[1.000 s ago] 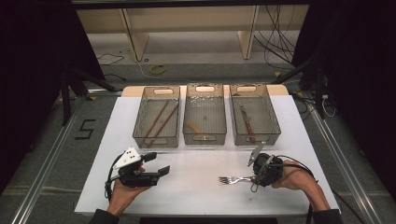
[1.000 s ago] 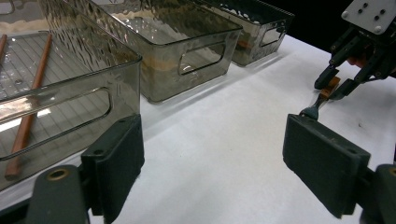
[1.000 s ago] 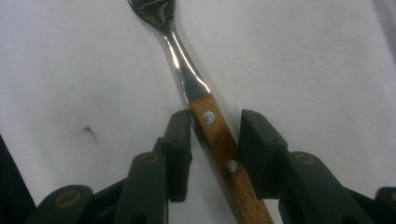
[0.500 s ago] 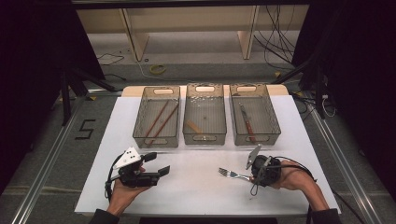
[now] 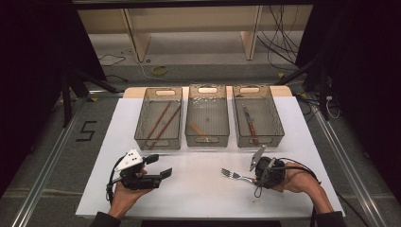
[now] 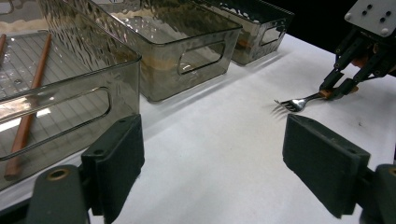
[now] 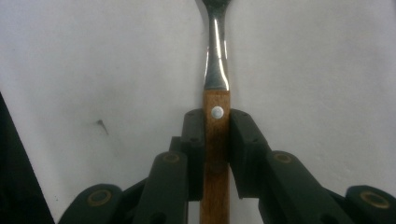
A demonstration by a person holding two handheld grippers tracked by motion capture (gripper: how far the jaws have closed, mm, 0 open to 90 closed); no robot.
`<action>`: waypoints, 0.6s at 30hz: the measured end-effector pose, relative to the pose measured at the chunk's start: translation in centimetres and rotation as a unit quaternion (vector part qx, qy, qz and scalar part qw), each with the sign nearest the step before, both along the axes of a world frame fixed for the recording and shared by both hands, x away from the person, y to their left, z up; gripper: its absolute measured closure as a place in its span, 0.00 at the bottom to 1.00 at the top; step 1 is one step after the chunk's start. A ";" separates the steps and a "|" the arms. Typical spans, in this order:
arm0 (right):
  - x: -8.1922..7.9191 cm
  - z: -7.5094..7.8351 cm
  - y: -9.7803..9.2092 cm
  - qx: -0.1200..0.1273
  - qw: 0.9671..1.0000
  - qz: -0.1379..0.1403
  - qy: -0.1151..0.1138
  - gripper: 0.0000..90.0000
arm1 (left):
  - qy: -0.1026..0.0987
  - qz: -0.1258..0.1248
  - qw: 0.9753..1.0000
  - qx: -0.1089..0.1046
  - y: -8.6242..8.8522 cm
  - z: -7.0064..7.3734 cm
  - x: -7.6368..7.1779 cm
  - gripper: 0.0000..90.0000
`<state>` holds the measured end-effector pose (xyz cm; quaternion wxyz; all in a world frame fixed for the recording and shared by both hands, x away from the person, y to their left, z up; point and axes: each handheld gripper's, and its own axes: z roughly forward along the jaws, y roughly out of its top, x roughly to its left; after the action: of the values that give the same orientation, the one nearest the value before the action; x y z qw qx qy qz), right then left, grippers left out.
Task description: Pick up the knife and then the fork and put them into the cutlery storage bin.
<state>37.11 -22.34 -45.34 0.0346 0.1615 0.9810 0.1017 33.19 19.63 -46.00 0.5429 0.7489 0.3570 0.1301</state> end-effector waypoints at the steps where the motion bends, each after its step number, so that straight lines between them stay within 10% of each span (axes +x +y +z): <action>1: 0.0 0.1 0.0 0.003 1.000 -0.003 0.000 0.86 | 0.000 0.000 1.000 0.000 0.0 0.0 0.0 0.22; 18: 0.4 1.7 -0.6 0.072 0.995 -0.057 -0.026 0.86 | 0.000 0.001 1.000 0.000 0.0 0.0 0.0 0.22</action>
<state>37.52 -22.89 -43.59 0.0543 0.2162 0.9592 0.1739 33.21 19.67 -46.01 0.5432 0.7483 0.3576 0.1306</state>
